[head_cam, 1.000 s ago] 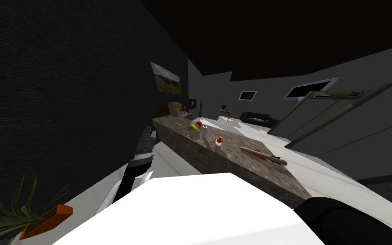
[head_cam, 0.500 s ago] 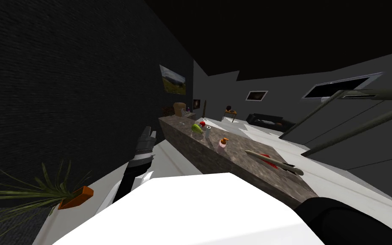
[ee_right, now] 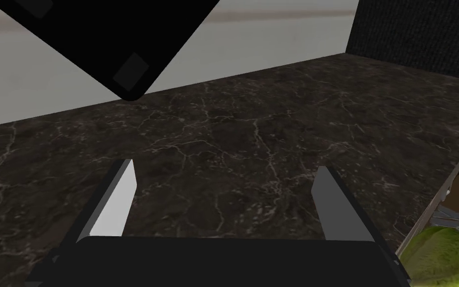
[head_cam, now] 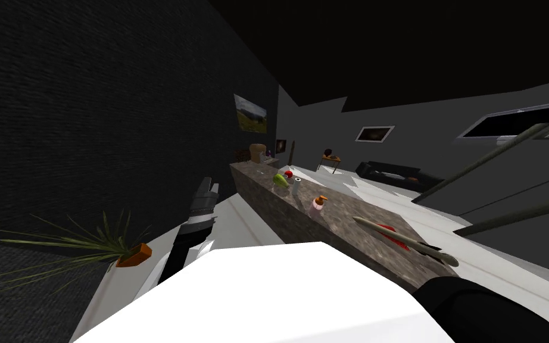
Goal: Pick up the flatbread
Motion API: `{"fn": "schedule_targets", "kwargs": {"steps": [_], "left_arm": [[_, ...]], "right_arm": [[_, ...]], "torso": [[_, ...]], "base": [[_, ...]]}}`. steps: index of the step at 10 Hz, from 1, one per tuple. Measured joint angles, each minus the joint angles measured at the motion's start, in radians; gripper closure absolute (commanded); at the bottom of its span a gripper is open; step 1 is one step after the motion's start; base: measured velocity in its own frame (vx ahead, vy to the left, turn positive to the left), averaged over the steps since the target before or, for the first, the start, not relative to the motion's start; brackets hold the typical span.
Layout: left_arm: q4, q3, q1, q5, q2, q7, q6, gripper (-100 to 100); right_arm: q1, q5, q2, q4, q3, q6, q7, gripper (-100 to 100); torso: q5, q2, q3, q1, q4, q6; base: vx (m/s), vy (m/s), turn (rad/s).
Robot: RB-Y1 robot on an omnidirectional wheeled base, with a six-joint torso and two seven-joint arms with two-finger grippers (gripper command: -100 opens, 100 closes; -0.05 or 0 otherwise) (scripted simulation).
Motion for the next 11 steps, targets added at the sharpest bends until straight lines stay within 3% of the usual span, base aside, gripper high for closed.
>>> {"fn": "schedule_targets", "kwargs": {"steps": [2,3,4,5,9,11], "left_arm": [[0.000,0.000,0.000,0.000,0.000,0.000,0.000,0],[0.000,0.000,0.000,0.000,0.000,0.000,0.000,0],[0.000,0.000,0.000,0.000,0.000,0.000,0.000,0],[0.000,0.000,0.000,0.000,0.000,0.000,0.000,0],[0.000,0.000,0.000,0.000,0.000,0.000,0.000,0],[0.000,0.000,0.000,0.000,0.000,0.000,0.000,0]], "right_arm": [[0.026,-0.015,-0.046,0.027,0.033,-0.002,0.007,-100],[0.023,-0.020,-0.068,0.021,0.035,0.004,0.003,-100],[0.007,-0.019,-0.085,0.065,0.074,-0.002,-0.012,-100],[0.005,-0.025,-0.115,0.074,0.089,-0.004,-0.022,-100],[0.061,-0.075,-0.239,0.095,0.135,0.013,-0.002,-100],[0.064,-0.079,-0.267,0.139,0.166,-0.003,-0.005,-100]], "torso": [[0.000,0.000,0.000,0.000,0.000,0.000],[0.000,0.000,0.000,0.000,0.000,0.000],[0.000,-0.001,0.000,0.000,0.000,-0.001],[0.000,-0.001,-0.001,0.000,0.000,0.000],[0.000,-0.002,-0.001,0.000,0.000,0.000],[0.000,-0.002,-0.001,0.000,0.000,-0.001]], "base": [[0.002,0.005,0.070],[0.008,0.015,0.284],[0.011,0.005,0.136],[0.022,0.011,0.265],[0.019,0.005,0.118],[0.026,0.003,0.195]]}}
